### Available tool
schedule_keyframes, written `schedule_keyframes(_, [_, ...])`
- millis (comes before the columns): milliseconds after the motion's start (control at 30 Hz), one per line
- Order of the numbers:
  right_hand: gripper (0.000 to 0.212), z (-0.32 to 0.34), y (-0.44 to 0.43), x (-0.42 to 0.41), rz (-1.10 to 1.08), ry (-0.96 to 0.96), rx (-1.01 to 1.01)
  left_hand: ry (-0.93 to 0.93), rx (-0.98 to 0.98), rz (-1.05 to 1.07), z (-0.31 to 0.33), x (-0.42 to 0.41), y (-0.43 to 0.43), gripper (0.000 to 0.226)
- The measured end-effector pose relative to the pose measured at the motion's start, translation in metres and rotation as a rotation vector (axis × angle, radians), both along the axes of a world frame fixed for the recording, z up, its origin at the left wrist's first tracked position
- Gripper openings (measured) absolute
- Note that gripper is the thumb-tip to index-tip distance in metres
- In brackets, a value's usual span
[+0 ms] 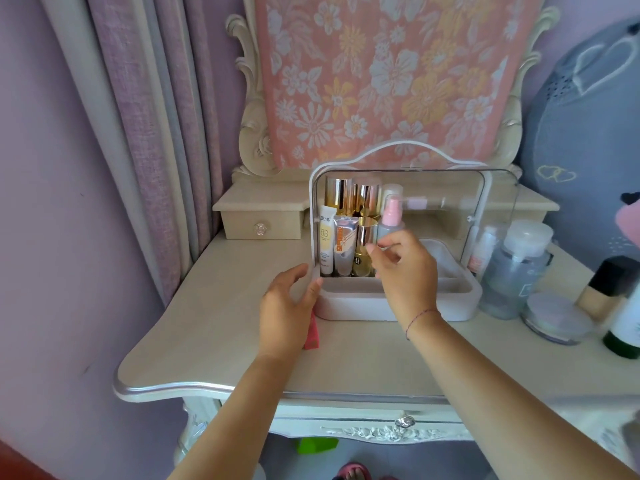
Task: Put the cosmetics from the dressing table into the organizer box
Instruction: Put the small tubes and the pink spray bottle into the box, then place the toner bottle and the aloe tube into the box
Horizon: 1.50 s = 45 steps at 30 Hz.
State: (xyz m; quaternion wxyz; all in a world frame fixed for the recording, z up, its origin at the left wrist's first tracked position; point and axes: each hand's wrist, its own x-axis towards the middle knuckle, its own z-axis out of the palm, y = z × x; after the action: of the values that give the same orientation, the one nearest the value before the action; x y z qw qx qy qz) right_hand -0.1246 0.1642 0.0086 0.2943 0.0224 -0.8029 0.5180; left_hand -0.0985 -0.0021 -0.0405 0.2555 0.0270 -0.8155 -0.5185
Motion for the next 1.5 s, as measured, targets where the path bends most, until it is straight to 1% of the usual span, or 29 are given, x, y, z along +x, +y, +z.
schedule_keyframes(133, [0.011, 0.002, 0.029, 0.018, -0.070, 0.051, -0.026, 0.129, -0.026, 0.045, 0.012, 0.017, 0.016, 0.025])
schedule_keyframes(267, [0.011, 0.005, 0.068, 0.035, -0.152, 0.146, -0.062, 0.209, -0.108, 0.000, 0.023, 0.028, 0.049, 0.019])
schedule_keyframes(333, [0.015, 0.004, 0.089, 0.044, -0.250, 0.239, -0.027, 0.215, -0.164, -0.046, 0.025, 0.028, 0.065, 0.021])
schedule_keyframes(400, [0.028, 0.001, 0.108, 0.047, -0.368, 0.268, 0.011, 0.206, -0.222, -0.095, 0.023, 0.024, 0.080, 0.026])
schedule_keyframes(433, [0.038, 0.001, 0.117, 0.047, -0.407, 0.242, 0.011, 0.187, -0.250, -0.128, 0.021, 0.022, 0.088, 0.029])
schedule_keyframes(500, [0.057, -0.002, 0.134, 0.043, -0.418, 0.169, -0.002, 0.142, -0.310, -0.174, 0.015, 0.018, 0.100, 0.031])
schedule_keyframes(567, [0.068, -0.005, 0.146, 0.036, -0.360, 0.101, -0.003, 0.119, -0.394, -0.174, 0.007, 0.016, 0.107, 0.030])
schedule_keyframes(633, [0.075, -0.007, 0.152, 0.028, -0.284, 0.005, -0.021, 0.125, -0.468, -0.153, 0.003, 0.016, 0.111, 0.024])
schedule_keyframes(733, [0.076, -0.012, 0.156, 0.017, -0.234, -0.084, -0.053, 0.151, -0.477, -0.132, 0.002, 0.016, 0.112, 0.018])
schedule_keyframes(900, [0.070, -0.015, 0.161, 0.013, -0.261, -0.164, -0.052, 0.129, -0.498, -0.137, 0.002, 0.017, 0.112, 0.019])
schedule_keyframes(967, [0.070, -0.013, 0.160, 0.022, -0.272, -0.143, -0.040, 0.111, -0.499, -0.135, 0.003, 0.018, 0.112, 0.020])
schedule_keyframes(1067, [0.068, -0.004, 0.157, 0.045, -0.307, -0.042, -0.046, 0.091, -0.493, -0.156, 0.007, 0.020, 0.115, 0.026])
schedule_keyframes(1133, [0.069, 0.005, 0.151, 0.060, -0.289, 0.012, -0.064, 0.069, -0.417, -0.220, 0.012, 0.025, 0.122, 0.041])
schedule_keyframes(1233, [0.064, 0.016, 0.133, 0.076, -0.212, 0.043, -0.078, 0.023, -0.226, -0.395, 0.023, 0.034, 0.141, 0.071])
schedule_keyframes(1267, [0.064, 0.018, 0.125, 0.078, -0.181, 0.042, -0.077, 0.023, -0.170, -0.444, 0.027, 0.036, 0.148, 0.076])
schedule_keyframes(1300, [0.064, 0.019, 0.117, 0.079, -0.153, 0.035, -0.075, 0.039, -0.122, -0.476, 0.030, 0.036, 0.153, 0.075])
schedule_keyframes(1367, [0.066, 0.017, 0.103, 0.074, -0.114, 0.015, -0.065, 0.076, -0.062, -0.467, 0.035, 0.032, 0.158, 0.059])
schedule_keyframes(1433, [0.069, 0.017, 0.094, 0.063, -0.091, -0.001, -0.050, 0.076, -0.046, -0.385, 0.040, 0.025, 0.160, 0.048])
schedule_keyframes(1500, [0.071, 0.019, 0.090, 0.050, -0.055, -0.016, -0.031, 0.061, -0.059, -0.310, 0.043, 0.016, 0.163, 0.042])
